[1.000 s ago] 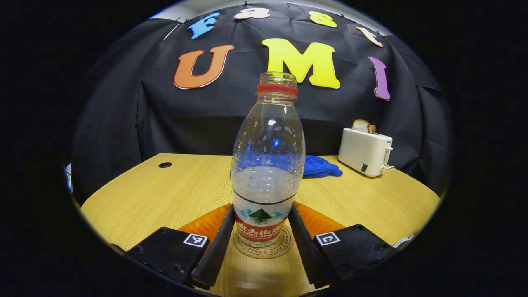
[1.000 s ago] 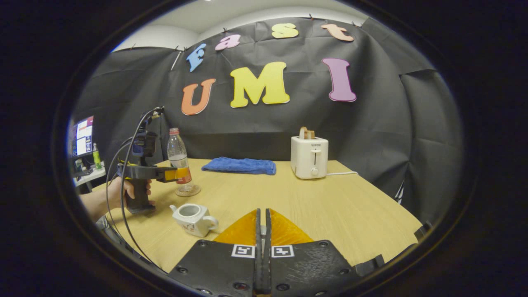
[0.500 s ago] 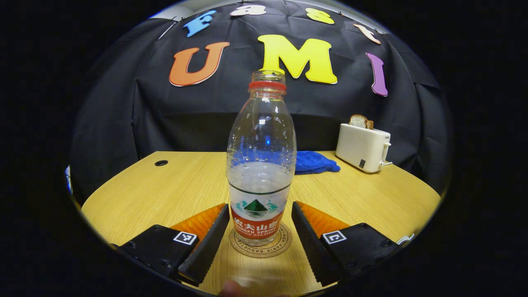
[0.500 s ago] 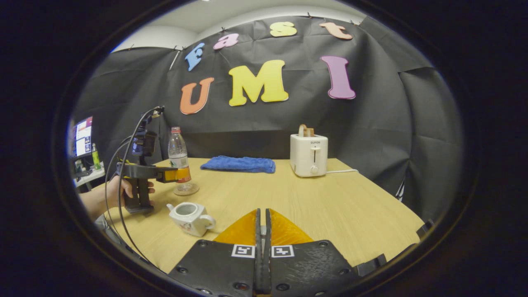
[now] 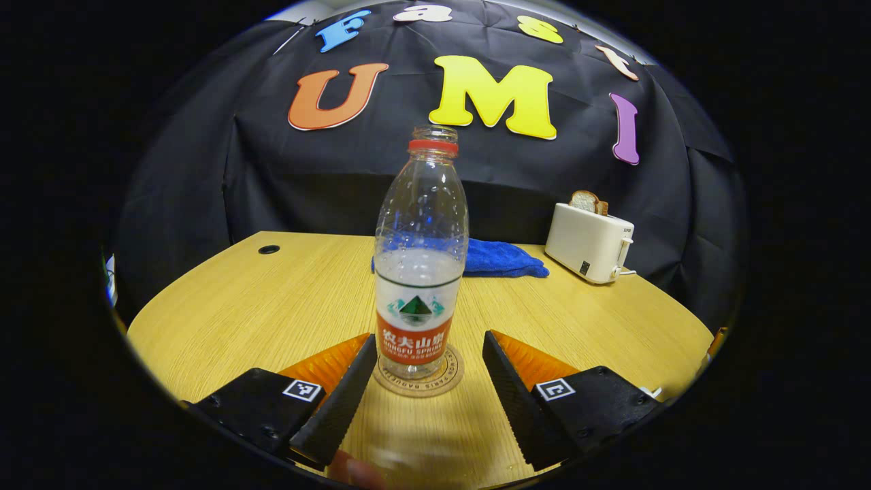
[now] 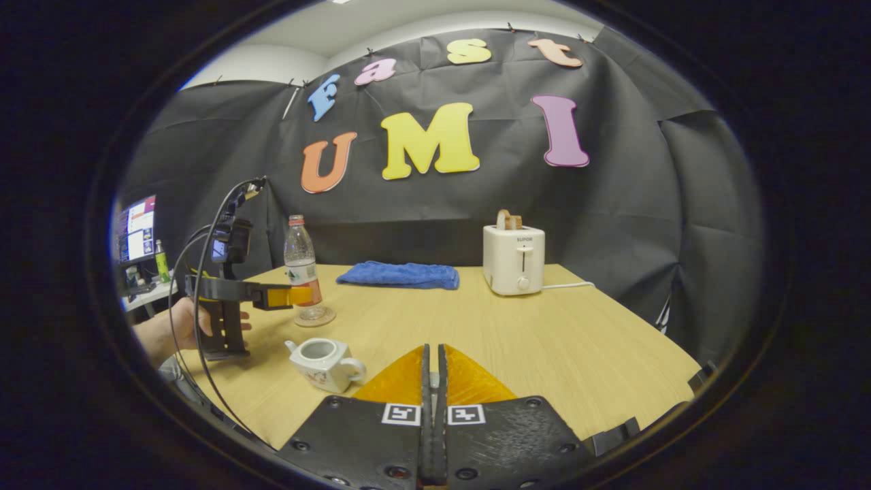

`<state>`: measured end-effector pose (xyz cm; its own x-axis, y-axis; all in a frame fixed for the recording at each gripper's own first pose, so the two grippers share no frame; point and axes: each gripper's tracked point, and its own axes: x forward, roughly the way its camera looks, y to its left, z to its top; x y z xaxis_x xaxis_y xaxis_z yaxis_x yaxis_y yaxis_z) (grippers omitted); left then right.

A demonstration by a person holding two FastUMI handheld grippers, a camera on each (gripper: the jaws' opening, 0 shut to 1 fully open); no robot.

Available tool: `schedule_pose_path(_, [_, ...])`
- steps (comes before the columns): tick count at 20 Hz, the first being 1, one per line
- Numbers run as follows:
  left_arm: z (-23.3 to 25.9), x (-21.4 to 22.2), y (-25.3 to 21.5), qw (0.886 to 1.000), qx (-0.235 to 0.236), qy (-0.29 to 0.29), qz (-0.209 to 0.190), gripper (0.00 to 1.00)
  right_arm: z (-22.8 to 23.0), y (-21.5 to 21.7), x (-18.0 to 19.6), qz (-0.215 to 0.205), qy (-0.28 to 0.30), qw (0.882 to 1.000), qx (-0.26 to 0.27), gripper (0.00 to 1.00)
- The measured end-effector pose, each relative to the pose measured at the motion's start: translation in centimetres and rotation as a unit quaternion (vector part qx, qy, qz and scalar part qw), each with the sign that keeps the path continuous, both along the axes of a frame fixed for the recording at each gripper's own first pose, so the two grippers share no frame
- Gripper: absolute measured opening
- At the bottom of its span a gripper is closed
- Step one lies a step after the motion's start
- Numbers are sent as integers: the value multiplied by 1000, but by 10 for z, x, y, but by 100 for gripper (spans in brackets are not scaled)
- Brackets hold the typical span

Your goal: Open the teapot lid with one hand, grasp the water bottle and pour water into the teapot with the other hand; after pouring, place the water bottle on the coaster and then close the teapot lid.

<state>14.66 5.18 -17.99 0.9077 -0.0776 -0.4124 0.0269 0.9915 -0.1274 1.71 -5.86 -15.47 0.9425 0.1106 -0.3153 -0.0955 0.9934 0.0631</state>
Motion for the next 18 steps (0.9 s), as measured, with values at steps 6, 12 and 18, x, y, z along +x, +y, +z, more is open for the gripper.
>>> schedule_pose_path(6, [32,-70,41,999,19,-19,43,98,17,45,11,50,-20,998,12,0])
schedule_pose_path(12, [53,-117,68,994,54,-64,74,98,17,87,31,94,-23,995,13,0])
schedule_pose_path(18, [63,-143,83,989,83,-77,96,98,12,120,47,133,-21,991,8,0])
